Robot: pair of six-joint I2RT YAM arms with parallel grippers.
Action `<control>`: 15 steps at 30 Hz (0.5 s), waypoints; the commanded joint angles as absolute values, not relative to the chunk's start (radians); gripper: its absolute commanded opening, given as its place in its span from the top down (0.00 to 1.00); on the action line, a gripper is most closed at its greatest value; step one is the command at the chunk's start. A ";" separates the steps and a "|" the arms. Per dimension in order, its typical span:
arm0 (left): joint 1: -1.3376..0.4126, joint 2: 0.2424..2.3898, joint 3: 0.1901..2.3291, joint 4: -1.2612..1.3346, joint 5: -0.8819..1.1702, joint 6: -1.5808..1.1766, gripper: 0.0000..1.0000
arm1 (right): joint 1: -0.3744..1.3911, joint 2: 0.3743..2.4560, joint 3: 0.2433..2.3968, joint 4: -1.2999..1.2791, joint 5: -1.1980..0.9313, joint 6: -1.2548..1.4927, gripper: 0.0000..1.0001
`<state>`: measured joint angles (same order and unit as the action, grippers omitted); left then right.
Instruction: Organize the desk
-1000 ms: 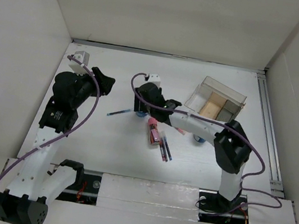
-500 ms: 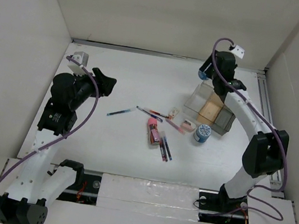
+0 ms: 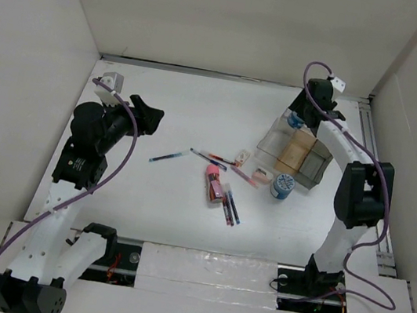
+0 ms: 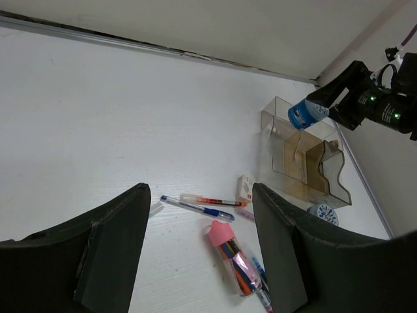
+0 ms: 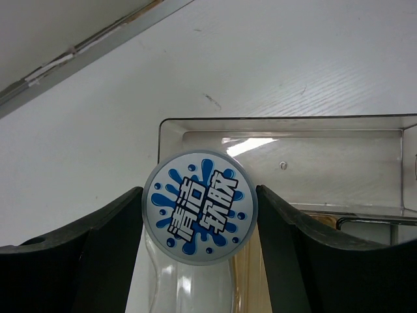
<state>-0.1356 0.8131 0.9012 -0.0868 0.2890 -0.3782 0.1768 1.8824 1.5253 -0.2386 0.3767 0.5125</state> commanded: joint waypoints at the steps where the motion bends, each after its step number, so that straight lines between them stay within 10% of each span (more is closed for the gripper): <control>1: -0.132 0.804 0.917 -0.035 0.311 -0.379 0.40 | 0.150 1.864 1.597 -0.180 0.388 0.514 0.56; 15: -0.132 0.827 0.917 -0.035 0.316 -0.380 0.40 | 0.121 1.948 1.634 -0.172 0.390 0.511 0.56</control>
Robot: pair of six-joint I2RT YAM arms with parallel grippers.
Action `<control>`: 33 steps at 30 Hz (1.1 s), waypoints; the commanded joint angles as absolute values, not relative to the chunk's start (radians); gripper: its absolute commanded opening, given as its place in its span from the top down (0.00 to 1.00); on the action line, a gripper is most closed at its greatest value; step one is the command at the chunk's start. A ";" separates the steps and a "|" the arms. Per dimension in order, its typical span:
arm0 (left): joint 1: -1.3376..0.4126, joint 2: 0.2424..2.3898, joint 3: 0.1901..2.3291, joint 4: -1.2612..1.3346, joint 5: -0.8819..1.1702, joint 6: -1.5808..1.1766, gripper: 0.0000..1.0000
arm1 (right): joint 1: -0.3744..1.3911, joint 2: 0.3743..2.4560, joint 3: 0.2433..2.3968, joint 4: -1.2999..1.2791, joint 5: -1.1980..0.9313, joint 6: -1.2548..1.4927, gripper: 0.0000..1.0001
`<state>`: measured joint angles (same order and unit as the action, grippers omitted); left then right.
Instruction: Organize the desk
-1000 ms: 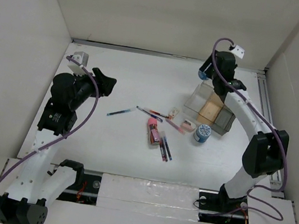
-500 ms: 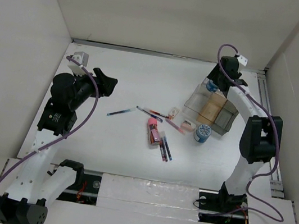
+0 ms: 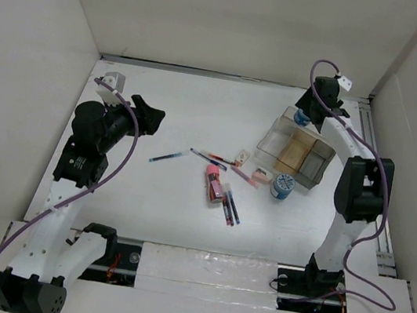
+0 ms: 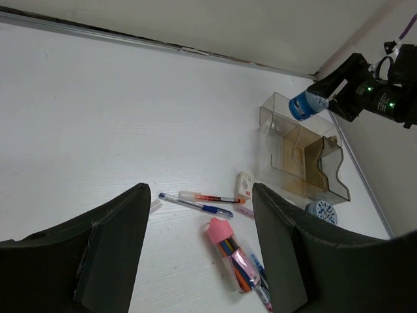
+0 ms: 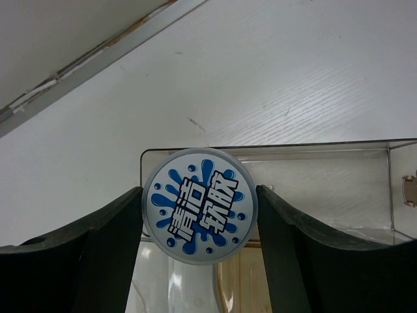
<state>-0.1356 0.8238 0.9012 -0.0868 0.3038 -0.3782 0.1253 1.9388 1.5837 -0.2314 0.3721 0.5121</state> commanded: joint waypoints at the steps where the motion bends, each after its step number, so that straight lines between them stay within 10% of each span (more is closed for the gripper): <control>1: -0.132 0.827 0.916 -0.035 0.318 -0.380 0.40 | 0.121 1.956 1.632 -0.175 0.391 0.514 0.56; 6: -0.132 0.834 0.920 -0.035 0.322 -0.380 0.41 | 0.130 1.947 1.600 -0.164 0.385 0.529 0.54; 11: -0.132 0.833 0.922 -0.034 0.319 -0.380 0.41 | 0.140 1.907 1.601 -0.178 0.397 0.540 0.12; 16: -0.132 0.825 0.917 -0.034 0.324 -0.382 0.41 | 0.186 1.795 1.566 -0.176 0.400 0.548 0.06; 17: -0.132 0.830 0.914 -0.032 0.322 -0.385 0.41 | 0.219 1.743 1.519 -0.160 0.417 0.581 0.31; 19: -0.132 0.834 0.913 -0.031 0.325 -0.385 0.41 | 0.233 1.709 1.429 -0.143 0.423 0.600 0.46; 21: -0.132 0.839 0.910 -0.028 0.337 -0.388 0.41 | 0.277 1.594 1.309 -0.086 0.440 0.658 0.92; 24: -0.132 0.851 0.914 -0.031 0.341 -0.388 0.41 | 0.349 1.441 1.082 -0.060 0.440 0.724 1.00; 26: -0.132 0.851 0.910 -0.025 0.357 -0.393 0.41 | 0.383 1.331 0.958 -0.084 0.462 0.758 0.80; 27: -0.132 0.853 0.913 -0.023 0.360 -0.393 0.41 | 0.399 1.294 0.925 -0.104 0.469 0.774 0.47; 30: -0.132 0.850 0.913 -0.032 0.348 -0.391 0.41 | 0.472 1.174 0.821 -0.258 0.503 0.778 0.07; 33: -0.132 0.845 0.911 -0.028 0.348 -0.393 0.41 | 0.492 1.112 0.782 -0.354 0.522 0.827 0.05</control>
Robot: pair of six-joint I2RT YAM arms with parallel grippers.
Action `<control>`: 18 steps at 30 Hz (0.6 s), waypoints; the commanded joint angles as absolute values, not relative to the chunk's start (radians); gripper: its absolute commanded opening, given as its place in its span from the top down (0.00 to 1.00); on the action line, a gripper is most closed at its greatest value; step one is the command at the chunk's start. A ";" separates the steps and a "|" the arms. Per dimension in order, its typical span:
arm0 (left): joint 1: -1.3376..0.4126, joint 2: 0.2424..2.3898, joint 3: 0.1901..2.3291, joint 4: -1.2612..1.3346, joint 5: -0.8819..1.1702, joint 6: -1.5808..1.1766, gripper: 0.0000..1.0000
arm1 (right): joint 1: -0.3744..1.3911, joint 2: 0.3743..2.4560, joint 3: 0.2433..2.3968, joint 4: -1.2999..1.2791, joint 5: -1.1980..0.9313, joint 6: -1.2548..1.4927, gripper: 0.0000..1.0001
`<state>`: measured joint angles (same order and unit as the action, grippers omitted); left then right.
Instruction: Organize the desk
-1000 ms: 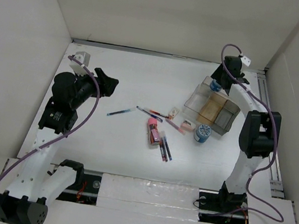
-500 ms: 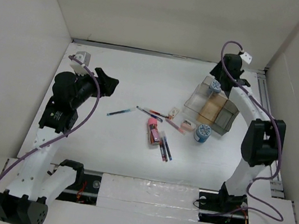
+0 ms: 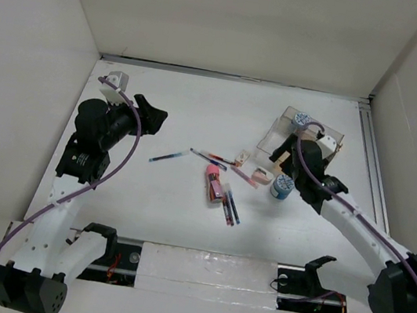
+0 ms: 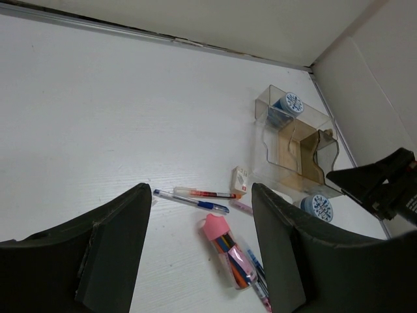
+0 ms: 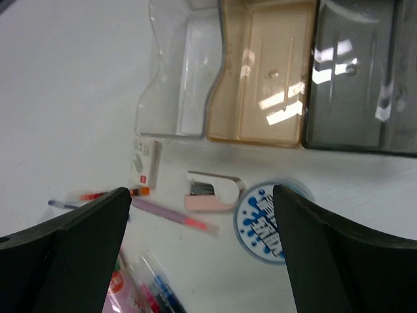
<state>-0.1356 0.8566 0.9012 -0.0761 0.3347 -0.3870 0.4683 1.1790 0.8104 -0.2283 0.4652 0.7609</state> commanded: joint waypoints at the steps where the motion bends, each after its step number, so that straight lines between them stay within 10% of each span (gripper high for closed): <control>1: -0.132 0.847 0.913 -0.025 0.348 -0.396 0.41 | 0.492 1.105 0.772 -0.371 0.511 0.834 0.05; 18: -0.132 0.858 0.913 -0.023 0.359 -0.394 0.41 | 0.488 1.293 0.770 -0.425 0.476 0.884 0.17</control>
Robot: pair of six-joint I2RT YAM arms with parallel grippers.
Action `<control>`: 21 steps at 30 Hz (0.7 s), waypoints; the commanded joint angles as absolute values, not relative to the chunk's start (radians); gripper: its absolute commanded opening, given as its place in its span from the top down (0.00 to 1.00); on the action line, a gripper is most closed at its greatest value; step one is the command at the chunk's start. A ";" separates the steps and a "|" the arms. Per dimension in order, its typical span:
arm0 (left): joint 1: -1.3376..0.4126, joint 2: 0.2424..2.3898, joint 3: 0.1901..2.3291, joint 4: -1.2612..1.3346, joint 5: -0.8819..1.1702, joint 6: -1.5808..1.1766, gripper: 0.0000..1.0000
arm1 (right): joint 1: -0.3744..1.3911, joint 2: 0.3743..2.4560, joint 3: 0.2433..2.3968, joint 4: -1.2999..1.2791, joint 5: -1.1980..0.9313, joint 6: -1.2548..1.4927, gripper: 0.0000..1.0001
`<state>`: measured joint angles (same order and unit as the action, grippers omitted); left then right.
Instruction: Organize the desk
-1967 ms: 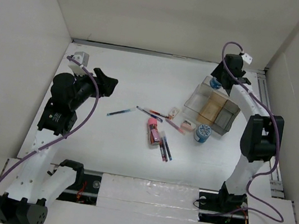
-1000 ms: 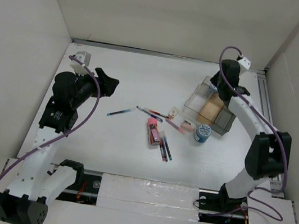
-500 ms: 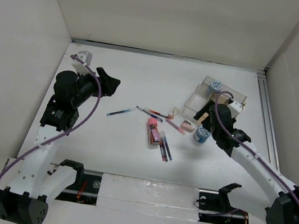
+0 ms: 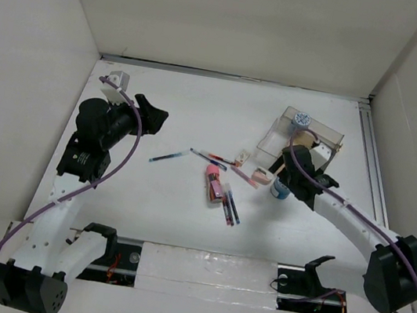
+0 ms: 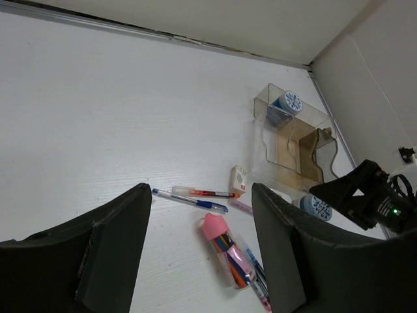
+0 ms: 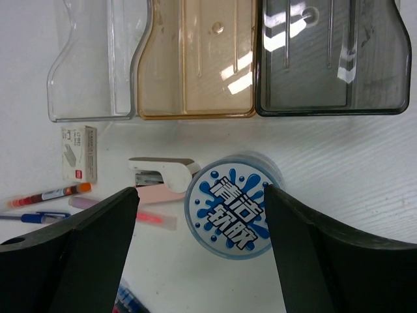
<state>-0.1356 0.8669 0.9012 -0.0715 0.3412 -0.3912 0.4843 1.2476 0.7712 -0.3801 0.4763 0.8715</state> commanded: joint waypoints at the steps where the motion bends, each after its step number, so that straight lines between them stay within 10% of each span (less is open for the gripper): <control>1: -0.132 0.859 0.916 -0.025 0.357 -0.393 0.41 | 0.488 1.301 0.776 -0.440 0.479 0.888 0.17; 11: -0.132 0.868 0.913 -0.021 0.363 -0.396 0.41 | 0.545 1.066 0.753 -0.505 0.560 0.900 0.12; 21: -0.132 0.857 0.914 -0.021 0.356 -0.396 0.41 | 0.523 1.313 0.811 -0.511 0.495 0.871 0.11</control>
<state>-0.1356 0.8684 0.9012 -0.0711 0.3447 -0.3923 0.5247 1.2716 0.7673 -0.5014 0.5083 0.8867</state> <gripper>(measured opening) 0.592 0.885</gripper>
